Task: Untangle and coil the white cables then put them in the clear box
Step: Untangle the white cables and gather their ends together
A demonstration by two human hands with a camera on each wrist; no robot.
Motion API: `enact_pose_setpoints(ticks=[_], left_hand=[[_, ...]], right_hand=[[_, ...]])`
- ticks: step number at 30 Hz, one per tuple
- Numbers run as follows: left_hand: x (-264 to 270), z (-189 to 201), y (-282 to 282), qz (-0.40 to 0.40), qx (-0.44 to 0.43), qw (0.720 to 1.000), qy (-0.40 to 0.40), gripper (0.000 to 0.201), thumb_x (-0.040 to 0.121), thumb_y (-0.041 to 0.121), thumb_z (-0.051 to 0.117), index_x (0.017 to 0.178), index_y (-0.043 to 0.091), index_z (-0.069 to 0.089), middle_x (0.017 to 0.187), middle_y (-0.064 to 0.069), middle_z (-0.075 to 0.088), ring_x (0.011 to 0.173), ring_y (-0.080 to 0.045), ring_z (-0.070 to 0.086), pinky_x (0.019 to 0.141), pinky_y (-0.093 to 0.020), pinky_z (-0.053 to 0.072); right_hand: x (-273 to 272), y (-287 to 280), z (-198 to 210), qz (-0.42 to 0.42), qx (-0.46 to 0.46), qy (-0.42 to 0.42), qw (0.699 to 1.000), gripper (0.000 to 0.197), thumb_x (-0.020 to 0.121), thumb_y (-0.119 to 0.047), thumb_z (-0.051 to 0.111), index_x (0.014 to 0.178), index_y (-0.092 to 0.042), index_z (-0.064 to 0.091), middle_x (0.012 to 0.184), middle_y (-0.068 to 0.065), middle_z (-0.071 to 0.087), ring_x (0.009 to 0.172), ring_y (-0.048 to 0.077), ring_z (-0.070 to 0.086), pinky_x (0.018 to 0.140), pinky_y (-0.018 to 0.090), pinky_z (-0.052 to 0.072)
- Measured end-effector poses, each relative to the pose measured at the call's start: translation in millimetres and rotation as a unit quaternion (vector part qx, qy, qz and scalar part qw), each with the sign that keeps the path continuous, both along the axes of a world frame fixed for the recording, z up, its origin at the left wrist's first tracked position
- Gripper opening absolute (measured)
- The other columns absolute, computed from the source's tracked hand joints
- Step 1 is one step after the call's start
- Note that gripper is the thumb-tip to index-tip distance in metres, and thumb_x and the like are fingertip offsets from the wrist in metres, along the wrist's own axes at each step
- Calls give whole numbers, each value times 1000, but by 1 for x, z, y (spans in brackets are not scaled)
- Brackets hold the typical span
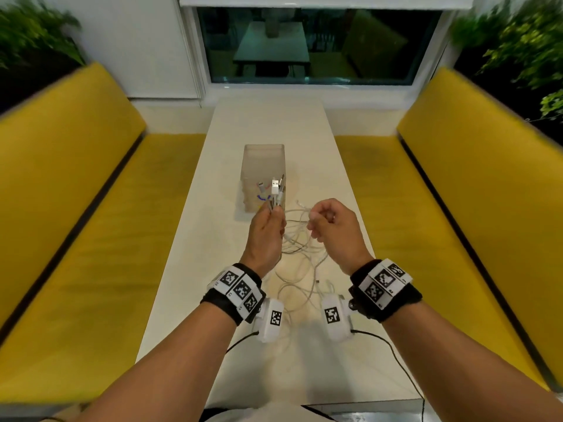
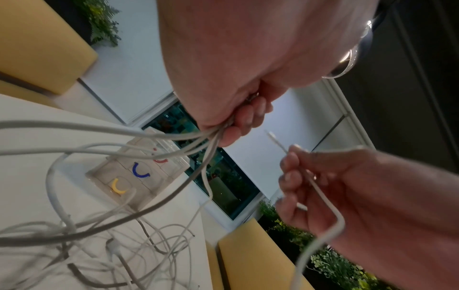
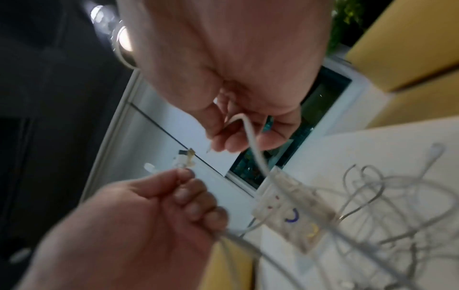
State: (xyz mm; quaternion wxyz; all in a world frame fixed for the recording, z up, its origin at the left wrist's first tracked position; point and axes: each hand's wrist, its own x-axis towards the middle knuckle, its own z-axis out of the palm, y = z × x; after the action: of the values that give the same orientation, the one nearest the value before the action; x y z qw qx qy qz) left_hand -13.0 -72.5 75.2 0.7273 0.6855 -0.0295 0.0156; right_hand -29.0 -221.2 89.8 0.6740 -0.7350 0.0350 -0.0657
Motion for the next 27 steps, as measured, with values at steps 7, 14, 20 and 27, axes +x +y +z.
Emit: enact_pose_setpoints(ticks=[7, 14, 20, 27], left_hand=[[-2, 0, -11, 1, -62, 997, 43, 37, 105, 25, 41, 114, -10, 50, 59, 13, 39, 53, -5, 35, 51, -21, 32], [-9, -5, -18, -19, -30, 999, 22, 19, 100, 32, 48, 100, 16, 59, 83, 7, 64, 72, -5, 57, 66, -22, 45], [-8, -10, -14, 32, -8, 999, 22, 28, 106, 29, 38, 89, 15, 56, 74, 3, 55, 67, -10, 50, 65, -29, 41], [-15, -4, -18, 36, -25, 999, 20, 32, 107, 27, 41, 95, 0, 55, 87, -11, 61, 81, -17, 59, 76, -35, 53]], right_hand=[[-1, 29, 12, -21, 107, 4, 994, 31, 99, 3, 47, 110, -20, 63, 101, 8, 77, 71, 17, 62, 52, 25, 44], [4, 45, 2, -106, 69, 12, 992, 18, 88, 2, 63, 87, -12, 75, 77, 7, 73, 67, 14, 66, 58, 23, 48], [3, 46, -11, -110, 58, 18, 992, 9, 86, -16, 76, 86, -9, 71, 73, 6, 70, 58, 13, 59, 52, 27, 46], [-4, 53, -16, -113, 0, 2, 994, 29, 91, -26, 71, 70, -13, 55, 62, 0, 60, 53, 9, 51, 53, 28, 45]])
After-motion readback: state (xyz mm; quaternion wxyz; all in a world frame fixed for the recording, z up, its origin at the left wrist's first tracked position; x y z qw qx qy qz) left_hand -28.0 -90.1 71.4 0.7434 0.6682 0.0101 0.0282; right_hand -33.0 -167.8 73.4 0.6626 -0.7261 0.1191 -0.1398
